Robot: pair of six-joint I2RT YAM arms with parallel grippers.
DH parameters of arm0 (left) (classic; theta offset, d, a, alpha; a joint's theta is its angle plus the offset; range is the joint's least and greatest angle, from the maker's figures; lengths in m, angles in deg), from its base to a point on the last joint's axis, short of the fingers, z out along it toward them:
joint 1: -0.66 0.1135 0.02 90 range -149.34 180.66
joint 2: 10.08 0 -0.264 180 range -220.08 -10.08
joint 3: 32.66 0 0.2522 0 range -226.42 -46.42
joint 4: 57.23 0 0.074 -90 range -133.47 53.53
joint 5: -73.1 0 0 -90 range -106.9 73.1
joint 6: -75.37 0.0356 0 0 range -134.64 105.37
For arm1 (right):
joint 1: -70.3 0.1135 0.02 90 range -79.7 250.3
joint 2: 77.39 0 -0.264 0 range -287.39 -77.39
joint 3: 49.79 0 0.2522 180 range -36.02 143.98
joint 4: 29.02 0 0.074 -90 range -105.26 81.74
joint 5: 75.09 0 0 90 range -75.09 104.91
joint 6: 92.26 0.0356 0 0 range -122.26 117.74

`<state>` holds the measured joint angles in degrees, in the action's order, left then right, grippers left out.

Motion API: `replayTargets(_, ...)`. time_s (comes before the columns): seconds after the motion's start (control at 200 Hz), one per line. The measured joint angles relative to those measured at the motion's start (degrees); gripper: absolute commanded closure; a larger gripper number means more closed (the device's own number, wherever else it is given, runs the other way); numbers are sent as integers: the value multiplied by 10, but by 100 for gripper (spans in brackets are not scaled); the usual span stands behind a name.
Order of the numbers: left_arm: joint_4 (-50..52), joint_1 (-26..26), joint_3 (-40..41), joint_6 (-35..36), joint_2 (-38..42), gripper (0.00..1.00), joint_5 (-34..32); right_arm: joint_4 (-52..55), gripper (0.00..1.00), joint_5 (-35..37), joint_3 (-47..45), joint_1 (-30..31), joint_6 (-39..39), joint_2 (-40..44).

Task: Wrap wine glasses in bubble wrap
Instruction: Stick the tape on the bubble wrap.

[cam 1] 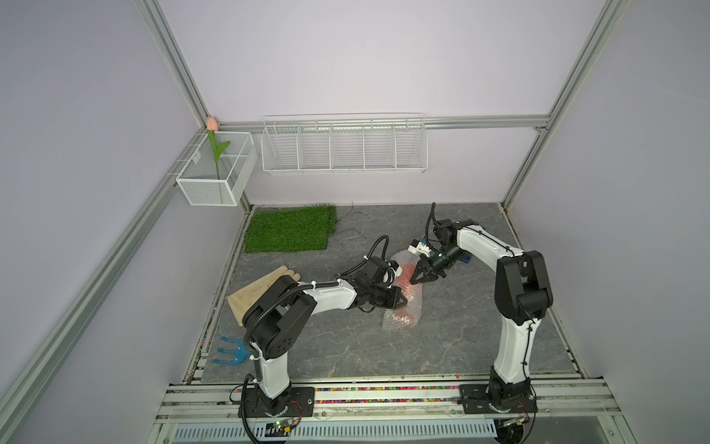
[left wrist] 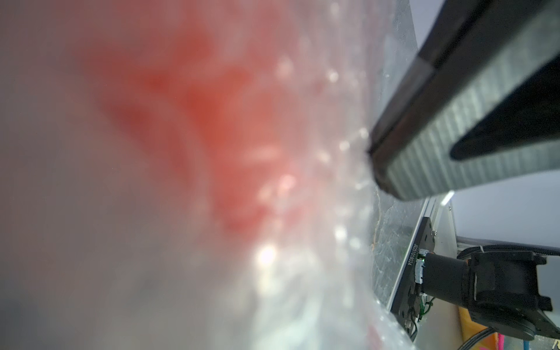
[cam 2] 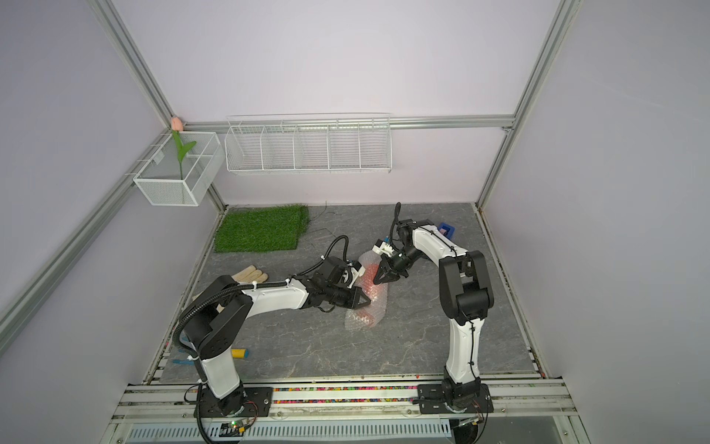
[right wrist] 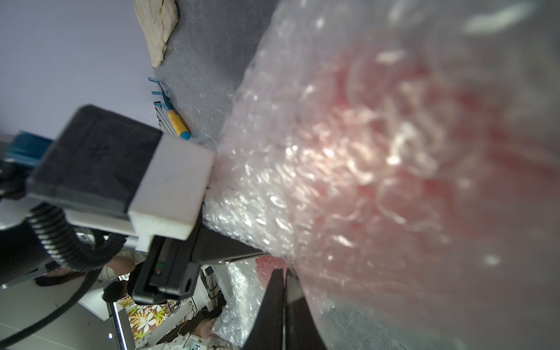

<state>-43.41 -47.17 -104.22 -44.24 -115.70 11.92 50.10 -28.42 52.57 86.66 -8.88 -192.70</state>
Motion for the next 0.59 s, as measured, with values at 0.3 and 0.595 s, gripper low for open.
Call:
replayTargets(0.3, 0, 0, 0, 0, 0, 87, 0, 10, 93, -5, 0, 8, -11, 0)
replayTargets(0.595, 0, 0, 0, 0, 0, 88, 0, 10, 93, 25, 0, 3, -7, 0)
